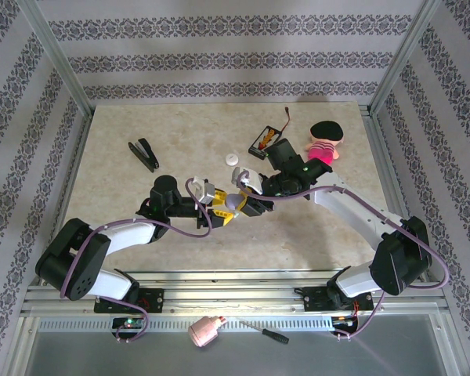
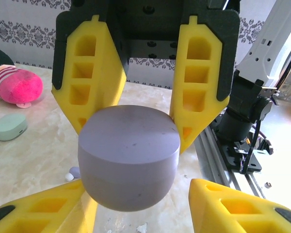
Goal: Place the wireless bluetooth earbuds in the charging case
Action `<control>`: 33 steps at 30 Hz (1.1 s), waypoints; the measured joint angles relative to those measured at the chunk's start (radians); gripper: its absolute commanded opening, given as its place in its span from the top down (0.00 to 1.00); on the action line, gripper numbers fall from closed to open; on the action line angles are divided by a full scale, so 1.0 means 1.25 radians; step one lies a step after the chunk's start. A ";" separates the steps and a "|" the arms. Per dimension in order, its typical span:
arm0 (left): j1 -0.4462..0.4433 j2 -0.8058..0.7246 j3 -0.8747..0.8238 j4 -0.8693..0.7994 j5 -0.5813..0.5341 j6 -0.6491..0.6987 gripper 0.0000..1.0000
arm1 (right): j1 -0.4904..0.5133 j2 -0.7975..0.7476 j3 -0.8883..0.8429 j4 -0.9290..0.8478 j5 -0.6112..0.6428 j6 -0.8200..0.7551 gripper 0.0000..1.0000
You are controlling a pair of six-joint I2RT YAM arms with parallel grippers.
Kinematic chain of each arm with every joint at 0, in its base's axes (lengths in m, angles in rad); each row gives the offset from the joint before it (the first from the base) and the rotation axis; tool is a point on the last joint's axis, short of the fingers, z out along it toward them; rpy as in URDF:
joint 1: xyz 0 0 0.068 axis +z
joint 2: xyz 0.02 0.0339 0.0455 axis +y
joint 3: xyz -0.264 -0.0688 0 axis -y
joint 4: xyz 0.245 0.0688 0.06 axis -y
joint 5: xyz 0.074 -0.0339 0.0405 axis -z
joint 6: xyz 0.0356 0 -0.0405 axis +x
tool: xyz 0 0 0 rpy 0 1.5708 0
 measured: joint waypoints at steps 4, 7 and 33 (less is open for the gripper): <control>0.000 0.000 0.000 0.008 0.001 -0.005 0.55 | 0.000 0.000 0.002 0.000 -0.014 0.000 0.62; 0.000 0.000 0.000 0.017 0.001 -0.010 0.56 | 0.000 0.001 0.004 0.000 -0.022 0.000 0.62; 0.001 0.029 -0.002 0.103 0.007 -0.079 0.77 | -0.002 0.020 0.010 -0.004 -0.051 0.000 0.56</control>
